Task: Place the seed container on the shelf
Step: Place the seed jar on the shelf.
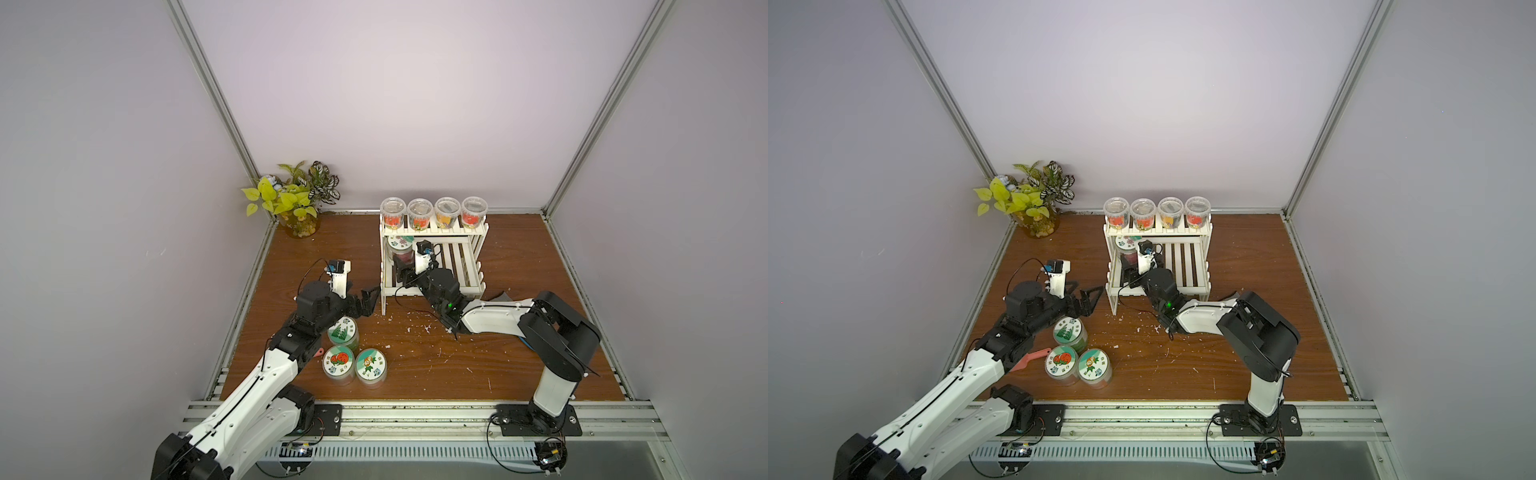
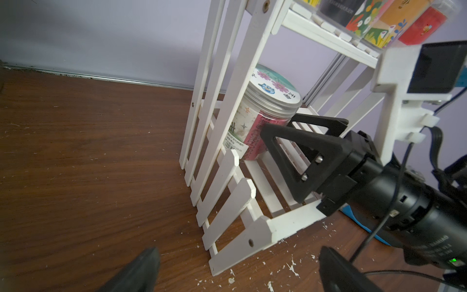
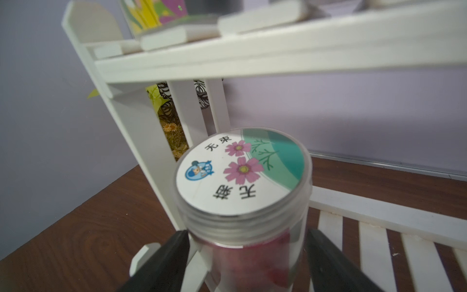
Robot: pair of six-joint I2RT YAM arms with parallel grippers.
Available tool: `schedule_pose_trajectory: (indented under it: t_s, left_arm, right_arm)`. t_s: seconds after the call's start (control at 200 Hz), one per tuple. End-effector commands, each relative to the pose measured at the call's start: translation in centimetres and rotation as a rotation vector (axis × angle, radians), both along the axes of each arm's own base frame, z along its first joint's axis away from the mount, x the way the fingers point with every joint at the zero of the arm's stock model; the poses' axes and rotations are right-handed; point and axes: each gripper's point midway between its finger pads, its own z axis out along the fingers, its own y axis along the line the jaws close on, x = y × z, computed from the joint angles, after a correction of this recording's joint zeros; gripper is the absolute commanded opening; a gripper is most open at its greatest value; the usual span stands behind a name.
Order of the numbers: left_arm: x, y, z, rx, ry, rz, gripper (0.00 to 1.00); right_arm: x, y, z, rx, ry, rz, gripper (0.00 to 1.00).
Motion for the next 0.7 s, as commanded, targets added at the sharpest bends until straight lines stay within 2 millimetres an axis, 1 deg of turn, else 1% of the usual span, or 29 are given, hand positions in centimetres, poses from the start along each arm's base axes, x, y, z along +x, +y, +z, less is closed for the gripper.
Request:
schedule_pose_trajectory:
  t_s: [0.0,0.18,0.455,0.696]
  left_arm:
    - [0.4,0.3,1.7,0.001,-0.042,0.012,1.00]
    - [0.4,0.3,1.6,0.002,-0.041,0.011,1.00]
    - [0.4,0.3,1.7,0.003,-0.041,0.011,1.00]
    - [0.5,0.2,1.7,0.001,-0.041,0.010,1.00]
  right_arm:
    - [0.9,-0.1,1.9,0.048,-0.034,-0.032,0.79]
    - [0.8,0.9,1.6,0.041,-0.026,0.018,0.78]
    - [0.9,1.3,1.6,0.043,-0.020,0.040,0.76]
    - [1.4,0.9,1.3,0.033,-0.004,0.017,0.76]
